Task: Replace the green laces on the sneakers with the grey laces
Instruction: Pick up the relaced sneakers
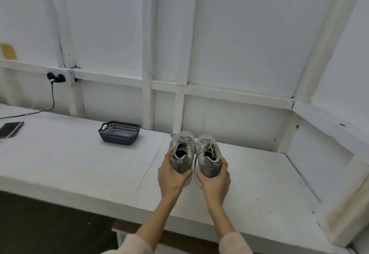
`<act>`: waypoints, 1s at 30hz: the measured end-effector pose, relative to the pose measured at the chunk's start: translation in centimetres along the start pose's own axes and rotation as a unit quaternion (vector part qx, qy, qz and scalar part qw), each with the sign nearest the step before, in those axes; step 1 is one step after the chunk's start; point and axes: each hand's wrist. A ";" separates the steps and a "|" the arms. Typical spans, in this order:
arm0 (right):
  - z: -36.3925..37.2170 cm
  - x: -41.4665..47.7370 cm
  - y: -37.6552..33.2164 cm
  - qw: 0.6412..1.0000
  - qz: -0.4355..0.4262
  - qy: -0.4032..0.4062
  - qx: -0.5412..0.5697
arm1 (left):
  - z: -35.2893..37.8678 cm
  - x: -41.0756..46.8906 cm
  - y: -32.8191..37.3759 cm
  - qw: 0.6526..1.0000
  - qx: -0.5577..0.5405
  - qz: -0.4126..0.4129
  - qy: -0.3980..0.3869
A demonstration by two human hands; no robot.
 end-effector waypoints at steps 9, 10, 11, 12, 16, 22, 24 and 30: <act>-6.4 -3.5 -3.6 0.998 -0.043 -0.009 0.043 | -4.1 -5.7 5.0 0.999 -0.006 0.014 0.039; -7.0 -3.9 -4.1 0.998 -0.044 -0.008 0.047 | -4.5 -6.1 5.2 0.999 -0.009 0.014 0.040; -7.4 -4.5 -4.5 0.998 -0.042 -0.006 0.051 | -4.9 -6.5 5.5 0.999 -0.013 0.015 0.039; -7.8 -5.0 -4.8 0.998 -0.040 -0.004 0.053 | -5.4 -6.8 5.6 0.999 -0.015 0.018 0.039; -9.0 -7.4 -5.6 0.998 -0.043 0.015 0.053 | -7.2 -8.0 5.7 0.999 -0.025 0.040 0.028; -9.6 -11.8 -5.2 0.998 -0.013 0.055 0.034 | -9.8 -9.5 3.7 0.998 -0.033 0.059 -0.010; -9.7 -13.3 -4.8 0.997 -0.016 0.070 0.027 | -10.8 -10.1 2.9 0.997 -0.042 0.070 -0.019; -10.1 -17.9 -1.0 0.995 -0.040 0.092 0.015 | -12.7 -13.6 -1.4 0.994 -0.078 0.074 -0.021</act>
Point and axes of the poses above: each hand's wrist, its own x-axis towards the middle knuckle, its own z-axis out of the palm, y = z × x, and after that the axes turned 10 degrees about y, right-handed
